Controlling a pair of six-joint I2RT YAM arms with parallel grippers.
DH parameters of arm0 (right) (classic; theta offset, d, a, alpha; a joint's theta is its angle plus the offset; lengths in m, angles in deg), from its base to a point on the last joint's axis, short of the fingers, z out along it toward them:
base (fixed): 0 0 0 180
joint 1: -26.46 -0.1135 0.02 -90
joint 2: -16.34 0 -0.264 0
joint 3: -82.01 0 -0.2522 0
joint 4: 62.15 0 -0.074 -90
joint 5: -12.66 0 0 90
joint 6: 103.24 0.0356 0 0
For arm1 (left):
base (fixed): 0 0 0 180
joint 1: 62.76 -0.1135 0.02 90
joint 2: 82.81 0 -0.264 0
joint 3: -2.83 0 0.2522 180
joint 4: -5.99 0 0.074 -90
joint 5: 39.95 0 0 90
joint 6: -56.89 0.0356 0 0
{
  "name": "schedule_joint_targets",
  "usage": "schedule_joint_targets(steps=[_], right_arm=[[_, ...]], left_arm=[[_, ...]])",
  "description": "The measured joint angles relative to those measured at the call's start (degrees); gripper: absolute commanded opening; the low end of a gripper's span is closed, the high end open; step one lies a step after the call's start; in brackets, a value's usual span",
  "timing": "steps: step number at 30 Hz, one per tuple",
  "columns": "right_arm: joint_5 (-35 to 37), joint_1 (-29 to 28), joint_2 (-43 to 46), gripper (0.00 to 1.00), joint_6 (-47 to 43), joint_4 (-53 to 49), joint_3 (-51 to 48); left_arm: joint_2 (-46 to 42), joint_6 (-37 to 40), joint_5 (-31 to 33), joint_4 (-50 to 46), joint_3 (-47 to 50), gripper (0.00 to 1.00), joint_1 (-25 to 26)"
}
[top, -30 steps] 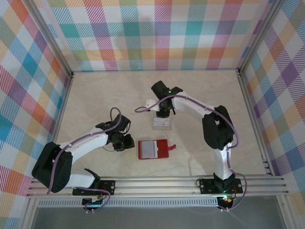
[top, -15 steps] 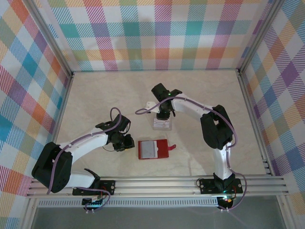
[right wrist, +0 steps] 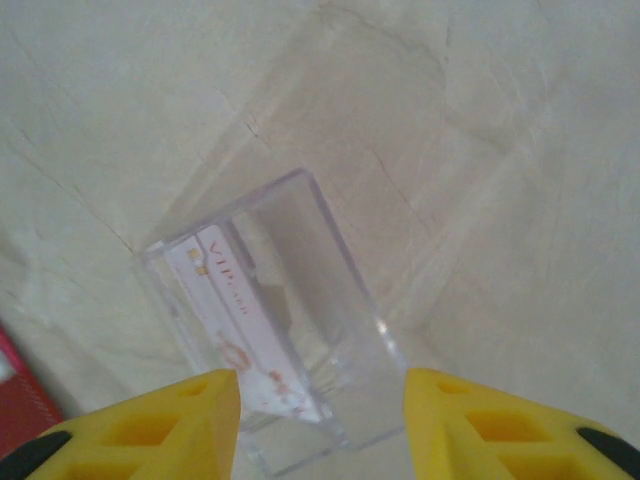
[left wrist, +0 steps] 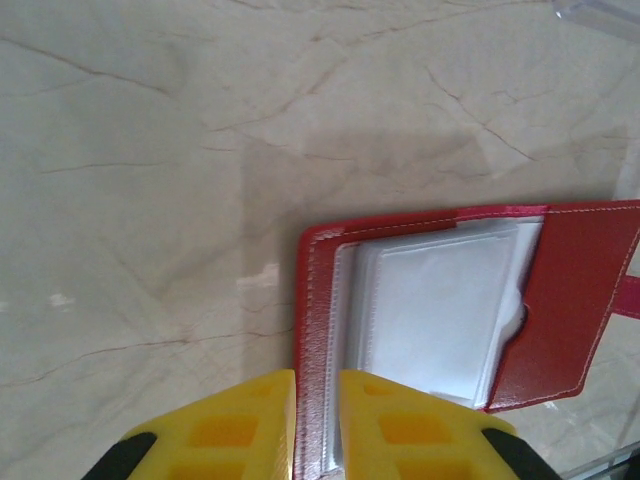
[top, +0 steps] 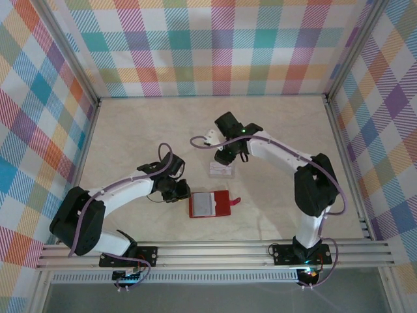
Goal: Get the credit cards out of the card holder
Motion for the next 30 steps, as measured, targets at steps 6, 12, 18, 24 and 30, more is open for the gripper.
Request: schedule_joint_targets(steps=[6, 12, 18, 24, 30], right_arm=[[-4.94, 0.00, 6.60, 0.40, 21.07, 2.56, -8.72], [-13.62, 0.00, 11.76, 0.35, 39.56, 7.48, -18.29], [-23.65, -0.09, 11.87, 0.30, 52.43, 13.29, -23.32], [-30.42, -0.33, 11.56, 0.27, 59.36, 19.04, -29.68], [-34.12, -0.85, 11.13, 0.22, 62.55, 23.50, -33.31]], left_arm=[[2.95, 0.00, -0.35, 1.57, -1.51, 0.15, 2.16], [6.49, 0.22, -0.74, 1.73, -3.23, 0.13, 4.02], [7.93, 0.46, -0.68, 1.16, -3.48, 0.13, 4.55], [9.20, 0.46, -0.79, 1.25, -3.50, 0.13, 4.81], [9.20, 0.44, -0.70, 1.49, -3.26, 0.12, 4.85]])
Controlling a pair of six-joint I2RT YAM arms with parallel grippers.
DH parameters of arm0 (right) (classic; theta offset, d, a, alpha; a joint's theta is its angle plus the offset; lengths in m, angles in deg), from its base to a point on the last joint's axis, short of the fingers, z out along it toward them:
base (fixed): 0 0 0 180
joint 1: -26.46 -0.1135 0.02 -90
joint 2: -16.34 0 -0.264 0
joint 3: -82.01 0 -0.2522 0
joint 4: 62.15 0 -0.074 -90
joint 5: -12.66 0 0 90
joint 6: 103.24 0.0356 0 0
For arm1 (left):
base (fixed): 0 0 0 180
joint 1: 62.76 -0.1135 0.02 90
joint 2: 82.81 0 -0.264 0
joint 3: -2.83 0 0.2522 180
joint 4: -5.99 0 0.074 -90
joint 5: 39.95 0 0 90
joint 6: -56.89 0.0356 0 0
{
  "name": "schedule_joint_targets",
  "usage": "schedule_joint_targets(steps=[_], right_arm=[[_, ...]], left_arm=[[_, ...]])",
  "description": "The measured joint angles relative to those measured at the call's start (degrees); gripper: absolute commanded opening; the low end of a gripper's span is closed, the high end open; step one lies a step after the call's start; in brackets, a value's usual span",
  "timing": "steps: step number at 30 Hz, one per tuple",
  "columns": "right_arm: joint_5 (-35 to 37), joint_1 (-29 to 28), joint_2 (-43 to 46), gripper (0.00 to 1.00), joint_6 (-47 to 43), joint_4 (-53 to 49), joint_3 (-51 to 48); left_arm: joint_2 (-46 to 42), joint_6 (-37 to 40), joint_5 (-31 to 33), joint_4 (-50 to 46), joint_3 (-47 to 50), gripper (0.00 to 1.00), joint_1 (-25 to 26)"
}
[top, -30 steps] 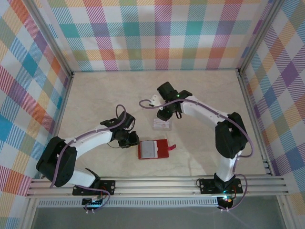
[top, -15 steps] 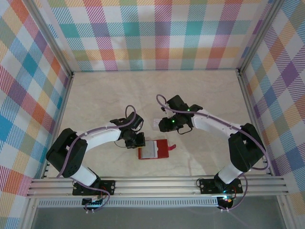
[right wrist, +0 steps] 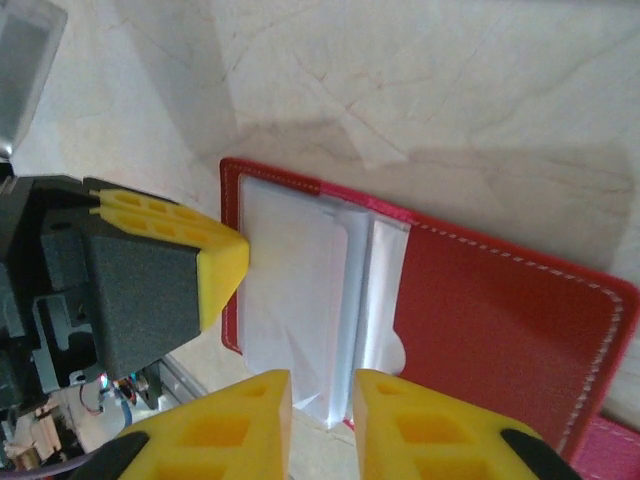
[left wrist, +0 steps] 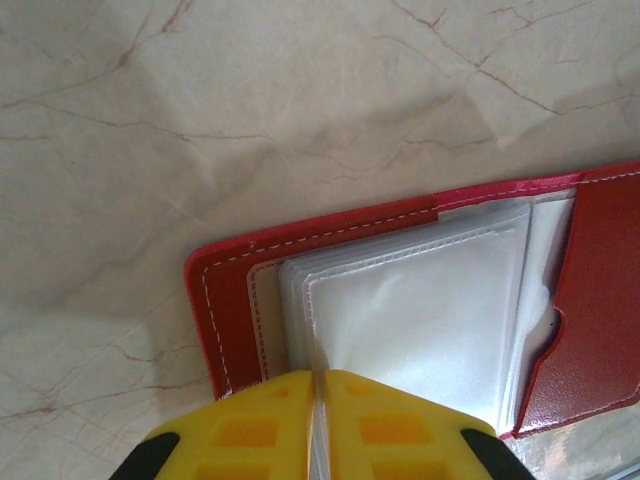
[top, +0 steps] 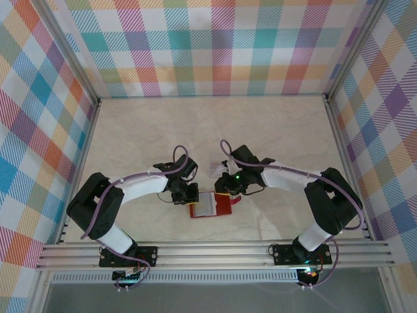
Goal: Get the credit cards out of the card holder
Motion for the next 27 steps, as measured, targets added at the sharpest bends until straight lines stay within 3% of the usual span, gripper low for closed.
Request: schedule_joint_targets(steps=[9, 20, 27], right_arm=[[-1.95, -3.41, -5.66, 0.12, 2.10, 3.85, -0.09], [0.52, -4.76, -7.10, 0.10, 2.89, 3.67, -0.09], [2.82, -4.81, -7.19, 0.14, 2.86, 2.73, -0.09]], left_arm=[[-0.59, -0.22, -0.09, 1.51, 1.07, 0.07, 0.13], [-0.42, -0.22, -0.04, 1.90, 0.94, 0.05, 0.76], [-0.44, -0.22, 0.35, 1.90, 0.94, 0.04, 1.03]])
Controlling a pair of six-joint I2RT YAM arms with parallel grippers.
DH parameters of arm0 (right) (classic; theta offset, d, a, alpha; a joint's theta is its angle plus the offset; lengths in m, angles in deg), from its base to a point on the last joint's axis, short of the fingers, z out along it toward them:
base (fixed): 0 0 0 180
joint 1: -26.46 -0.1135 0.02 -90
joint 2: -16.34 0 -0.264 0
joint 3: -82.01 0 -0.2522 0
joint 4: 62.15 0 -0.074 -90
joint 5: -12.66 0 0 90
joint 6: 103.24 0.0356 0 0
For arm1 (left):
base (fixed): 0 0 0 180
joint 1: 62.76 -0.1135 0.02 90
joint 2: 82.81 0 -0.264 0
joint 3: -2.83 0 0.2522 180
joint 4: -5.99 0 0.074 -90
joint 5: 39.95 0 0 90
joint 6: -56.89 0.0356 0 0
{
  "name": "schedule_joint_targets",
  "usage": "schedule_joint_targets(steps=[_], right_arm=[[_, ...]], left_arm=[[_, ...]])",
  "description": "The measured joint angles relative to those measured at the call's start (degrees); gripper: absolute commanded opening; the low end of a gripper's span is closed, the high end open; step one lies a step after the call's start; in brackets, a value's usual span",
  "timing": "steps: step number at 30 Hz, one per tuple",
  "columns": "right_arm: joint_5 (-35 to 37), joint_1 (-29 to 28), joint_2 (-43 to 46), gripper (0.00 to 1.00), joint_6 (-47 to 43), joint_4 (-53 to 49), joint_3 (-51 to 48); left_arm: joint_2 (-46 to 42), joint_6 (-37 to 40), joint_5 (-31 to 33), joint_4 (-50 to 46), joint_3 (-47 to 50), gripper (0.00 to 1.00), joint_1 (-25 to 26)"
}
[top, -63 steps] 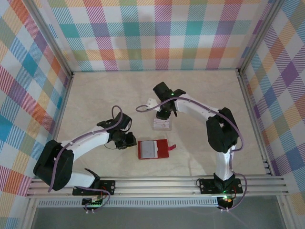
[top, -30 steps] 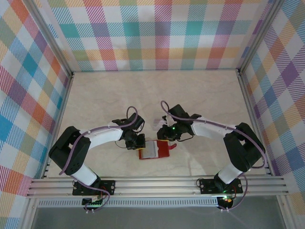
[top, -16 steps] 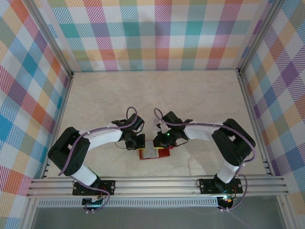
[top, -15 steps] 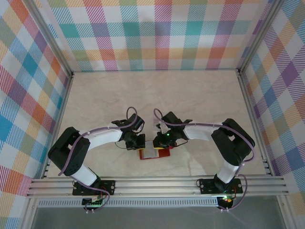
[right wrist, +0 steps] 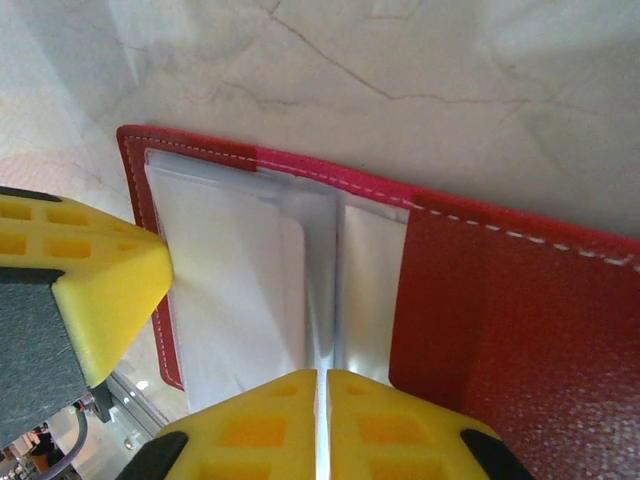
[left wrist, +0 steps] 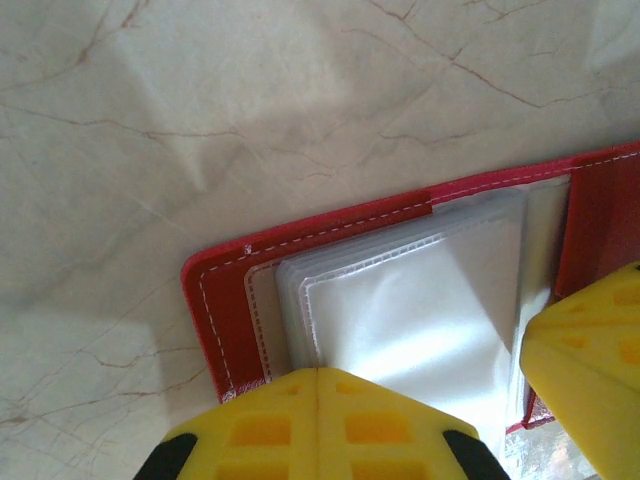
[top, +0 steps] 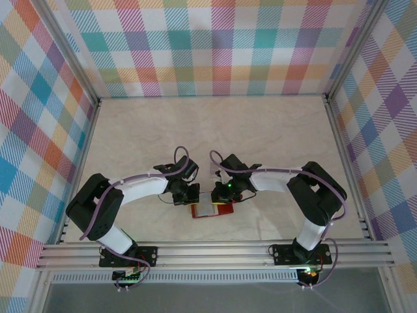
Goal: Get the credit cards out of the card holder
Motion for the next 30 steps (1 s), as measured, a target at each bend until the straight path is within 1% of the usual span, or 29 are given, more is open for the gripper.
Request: schedule_joint_targets(steps=[7, 12, 15, 18, 20, 22, 28, 30], right_arm=[[-0.61, -0.70, -1.22, 0.15, 0.02, 0.46, 0.00], [0.15, -1.18, -1.25, 0.22, 0.02, 0.28, 0.02], [0.63, -1.36, -1.18, 0.21, 0.07, 0.15, 0.07], [1.64, -1.66, -0.83, 0.12, 0.28, -0.07, 0.07], [2.34, -2.05, -0.61, 0.10, 0.46, -0.13, 0.07], [3.26, -2.40, -0.15, 0.10, 0.50, -0.44, 0.07], [7.56, -3.02, 2.64, 0.15, 1.31, -2.45, 0.07], [8.28, -3.37, 4.26, 0.17, 1.31, -3.04, 0.07]], left_arm=[[0.02, 0.00, 0.17, 0.07, -0.04, 0.04, 0.11], [0.17, 0.00, 0.22, 0.13, -0.04, 0.04, 0.11], [0.31, 0.00, 0.22, 0.17, -0.04, 0.04, 0.11], [0.46, 0.02, 0.20, 0.17, -0.17, 0.04, 0.11], [0.63, 0.02, 0.17, 0.09, -0.37, 0.04, 0.11], [0.87, 0.04, 0.00, 0.13, -0.57, 0.04, 0.11], [1.18, 0.04, -0.15, 0.55, -0.96, 0.04, 0.50], [0.90, 0.02, 0.22, 0.50, -0.94, 0.07, 0.66]])
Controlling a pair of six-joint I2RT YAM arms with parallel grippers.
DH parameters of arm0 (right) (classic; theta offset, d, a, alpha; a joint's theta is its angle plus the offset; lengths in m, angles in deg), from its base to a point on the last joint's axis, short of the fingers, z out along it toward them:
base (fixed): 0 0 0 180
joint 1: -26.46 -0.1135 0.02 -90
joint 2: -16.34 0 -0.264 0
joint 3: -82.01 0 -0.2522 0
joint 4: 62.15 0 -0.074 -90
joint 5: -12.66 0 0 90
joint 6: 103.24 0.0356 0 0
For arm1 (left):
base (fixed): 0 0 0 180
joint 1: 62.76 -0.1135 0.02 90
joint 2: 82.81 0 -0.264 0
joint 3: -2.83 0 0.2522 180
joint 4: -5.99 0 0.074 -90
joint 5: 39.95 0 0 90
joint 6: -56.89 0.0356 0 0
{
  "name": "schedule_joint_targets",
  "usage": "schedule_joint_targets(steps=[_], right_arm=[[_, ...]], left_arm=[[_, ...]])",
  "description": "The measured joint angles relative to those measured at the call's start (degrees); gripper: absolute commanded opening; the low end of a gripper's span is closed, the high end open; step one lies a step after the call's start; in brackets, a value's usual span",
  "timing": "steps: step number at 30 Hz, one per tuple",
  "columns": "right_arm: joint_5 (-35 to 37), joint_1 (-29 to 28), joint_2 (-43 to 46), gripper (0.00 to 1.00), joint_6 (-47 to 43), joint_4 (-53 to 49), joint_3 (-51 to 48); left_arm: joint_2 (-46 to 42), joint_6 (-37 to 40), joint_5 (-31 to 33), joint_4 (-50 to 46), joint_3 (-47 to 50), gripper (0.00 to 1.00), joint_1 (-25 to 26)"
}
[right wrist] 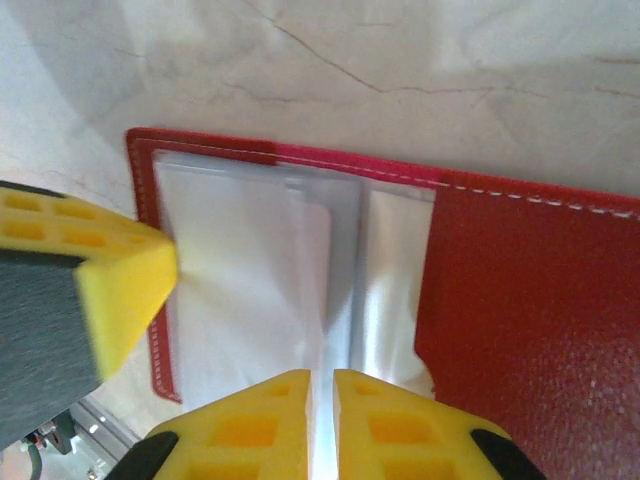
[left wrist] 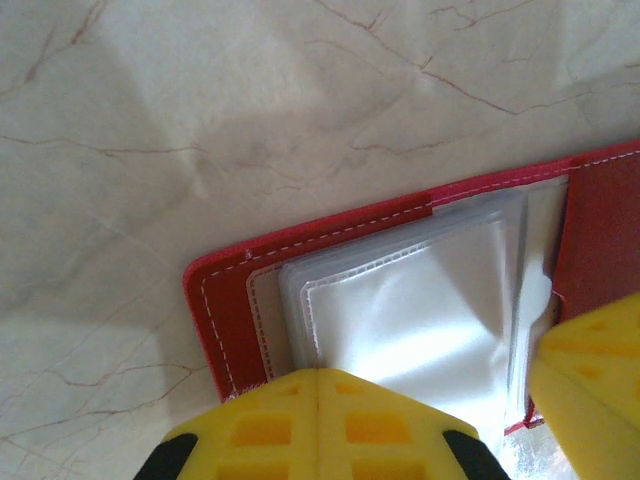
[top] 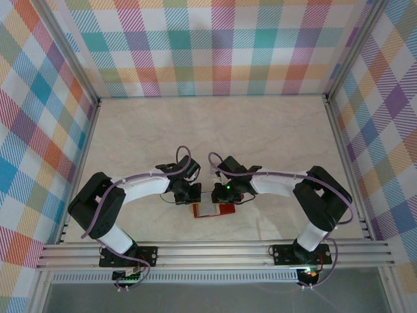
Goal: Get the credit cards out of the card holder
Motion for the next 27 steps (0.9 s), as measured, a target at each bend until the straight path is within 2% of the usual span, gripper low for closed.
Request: schedule_joint_targets(steps=[10, 18, 27], right_arm=[[-1.36, -1.42, 0.37, 0.18, 0.00, -1.75, 4.33], [-5.68, -2.80, -5.44, 0.17, -0.04, -1.55, 8.76], [-9.60, -4.68, -11.17, 0.16, -1.33, -1.73, 14.05]], left_arm=[[-4.13, -0.02, 5.09, -2.78, 1.92, 0.14, 0.42], [-5.55, -0.72, 5.44, -3.06, 4.63, 0.06, 0.42], [-8.17, -1.75, 5.35, -1.51, 7.13, 0.04, 0.42]])
